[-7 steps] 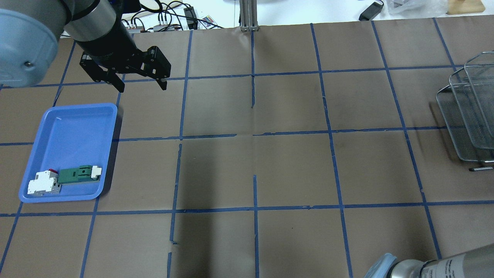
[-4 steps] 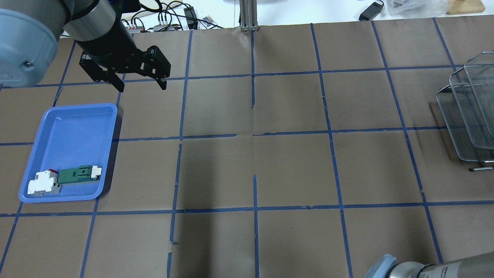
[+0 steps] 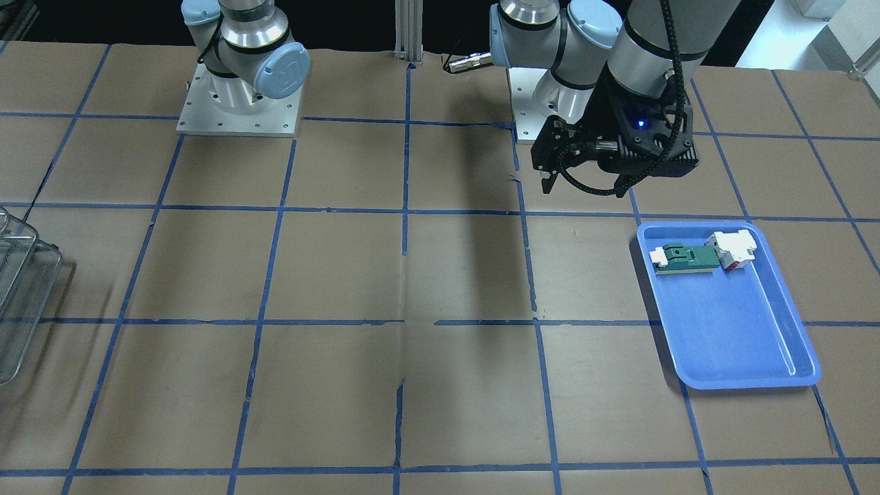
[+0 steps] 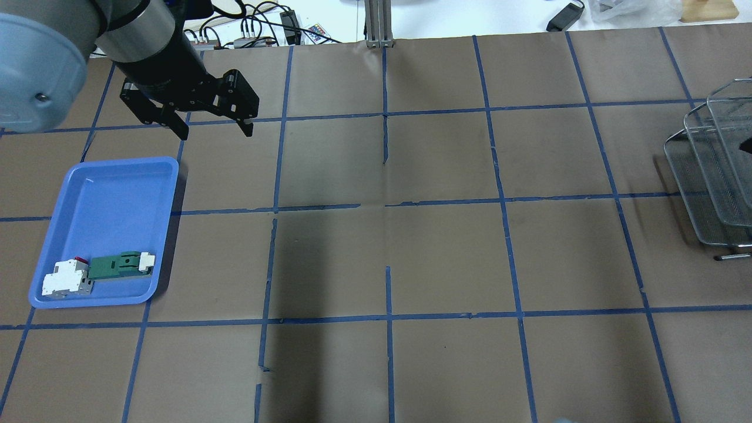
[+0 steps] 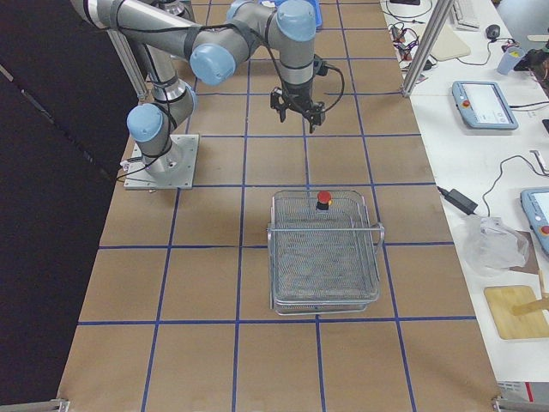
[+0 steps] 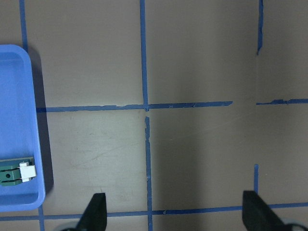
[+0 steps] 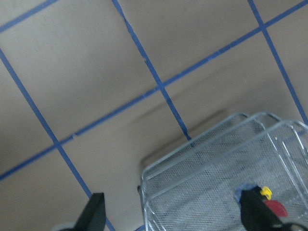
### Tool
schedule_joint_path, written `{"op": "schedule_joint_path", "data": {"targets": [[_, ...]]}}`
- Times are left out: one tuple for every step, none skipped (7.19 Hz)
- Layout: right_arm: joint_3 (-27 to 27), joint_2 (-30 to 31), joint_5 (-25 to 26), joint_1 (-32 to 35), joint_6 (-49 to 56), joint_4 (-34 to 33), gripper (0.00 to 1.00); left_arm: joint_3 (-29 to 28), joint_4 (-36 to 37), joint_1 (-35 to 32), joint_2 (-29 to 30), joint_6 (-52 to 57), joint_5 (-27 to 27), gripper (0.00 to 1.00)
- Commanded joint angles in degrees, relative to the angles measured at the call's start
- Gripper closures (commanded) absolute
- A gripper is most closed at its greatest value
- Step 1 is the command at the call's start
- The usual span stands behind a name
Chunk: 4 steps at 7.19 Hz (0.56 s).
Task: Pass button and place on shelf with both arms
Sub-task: 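Open the right gripper and lift it out of the basket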
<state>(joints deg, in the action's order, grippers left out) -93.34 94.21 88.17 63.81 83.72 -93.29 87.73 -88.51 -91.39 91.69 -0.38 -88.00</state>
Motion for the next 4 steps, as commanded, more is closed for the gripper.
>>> {"op": "schedule_joint_path", "data": {"targets": [[-0.18,2.28,3.23,13.83,-22.69,3.01,0.0,0.07,0.0,0.07,-0.02,0.12,-0.07,0.0],[-0.18,2.29,3.33,19.46,-32.46,3.38,0.0,-0.02,0.0,-0.1,-0.1,0.12,-0.15,0.0],[-0.09,2.29,3.41,24.82,-39.26,3.03,0.0,-0.02,0.0,-0.02,-0.02,0.12,-0.07,0.0],[0.09,1.86,2.89,28.01,-48.55,2.94,0.0,-0.02,0.17,-0.1,-0.02,0.12,0.02,0.0]]}}
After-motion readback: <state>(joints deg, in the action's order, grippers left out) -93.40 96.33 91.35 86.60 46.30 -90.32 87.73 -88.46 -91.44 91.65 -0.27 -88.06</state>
